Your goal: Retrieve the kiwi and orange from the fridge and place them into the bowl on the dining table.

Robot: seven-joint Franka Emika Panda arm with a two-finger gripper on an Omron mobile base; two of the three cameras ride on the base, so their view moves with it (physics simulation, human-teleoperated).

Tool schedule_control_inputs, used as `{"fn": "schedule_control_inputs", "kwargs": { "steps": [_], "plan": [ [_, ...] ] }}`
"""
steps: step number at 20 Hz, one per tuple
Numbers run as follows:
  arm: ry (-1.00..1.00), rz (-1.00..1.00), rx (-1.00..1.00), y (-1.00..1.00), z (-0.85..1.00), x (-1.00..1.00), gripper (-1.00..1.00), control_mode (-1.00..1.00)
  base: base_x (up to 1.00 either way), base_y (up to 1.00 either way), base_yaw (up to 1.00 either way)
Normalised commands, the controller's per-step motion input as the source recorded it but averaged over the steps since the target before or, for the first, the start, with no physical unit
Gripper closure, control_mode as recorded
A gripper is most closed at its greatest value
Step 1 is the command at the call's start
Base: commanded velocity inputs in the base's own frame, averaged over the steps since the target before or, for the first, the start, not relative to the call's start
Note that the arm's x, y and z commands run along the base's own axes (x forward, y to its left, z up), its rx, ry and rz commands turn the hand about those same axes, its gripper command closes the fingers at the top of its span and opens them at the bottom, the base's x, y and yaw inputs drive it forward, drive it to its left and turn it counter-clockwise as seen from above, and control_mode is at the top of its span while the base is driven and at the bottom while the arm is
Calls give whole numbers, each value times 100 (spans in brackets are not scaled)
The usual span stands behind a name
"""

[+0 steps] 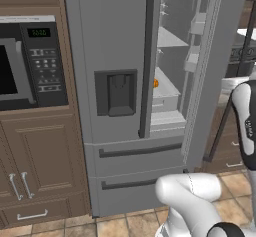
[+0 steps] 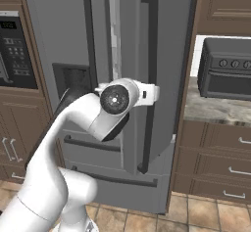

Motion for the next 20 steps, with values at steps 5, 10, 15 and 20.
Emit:
{"fn": "schedule_control_inputs", "kwargs": {
  "steps": [5,10,15,20],
  "plan": [
    [0,0,-23,1,62,-65,-100,-100,0,0,0],
    [3,0,-36,24,64,-47,-100,-100,0,0,0],
    [20,0,-42,55,26,-9,-100,-100,0,0,0],
    [23,0,-43,90,0,7,-100,-100,0,0,0]
  ]
}}
